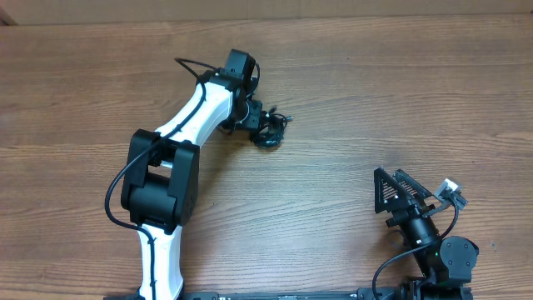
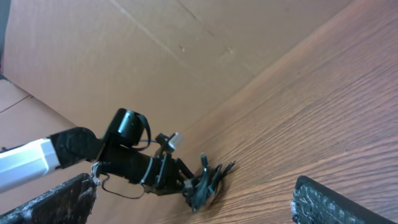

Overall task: Untangle cables
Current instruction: 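Bring the right gripper toward the cable held by the left gripper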

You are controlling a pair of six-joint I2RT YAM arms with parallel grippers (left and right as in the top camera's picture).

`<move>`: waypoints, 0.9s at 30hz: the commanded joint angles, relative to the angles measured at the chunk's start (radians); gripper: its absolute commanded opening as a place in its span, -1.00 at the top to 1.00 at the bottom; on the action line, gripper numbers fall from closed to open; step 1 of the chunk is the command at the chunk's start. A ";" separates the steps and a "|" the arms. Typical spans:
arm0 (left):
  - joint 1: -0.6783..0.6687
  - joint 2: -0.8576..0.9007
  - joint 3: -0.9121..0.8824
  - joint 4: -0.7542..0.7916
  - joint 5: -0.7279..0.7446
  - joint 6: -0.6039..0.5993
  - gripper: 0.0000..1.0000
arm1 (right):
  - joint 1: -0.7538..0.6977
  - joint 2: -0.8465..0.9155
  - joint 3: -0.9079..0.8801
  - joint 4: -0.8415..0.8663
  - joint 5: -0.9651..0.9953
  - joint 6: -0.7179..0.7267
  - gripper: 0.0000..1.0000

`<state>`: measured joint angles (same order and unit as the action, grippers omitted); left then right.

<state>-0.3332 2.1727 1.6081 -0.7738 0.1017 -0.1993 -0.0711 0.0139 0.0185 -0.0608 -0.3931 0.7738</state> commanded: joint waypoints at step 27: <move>0.008 -0.068 0.027 -0.057 -0.067 -0.082 0.91 | 0.004 0.285 0.113 -0.163 -0.047 -0.209 -0.53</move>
<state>-0.3332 2.1227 1.5520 -0.8036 0.1322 -0.1970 -0.0711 0.2432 0.0372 -0.1631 -0.4709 0.6506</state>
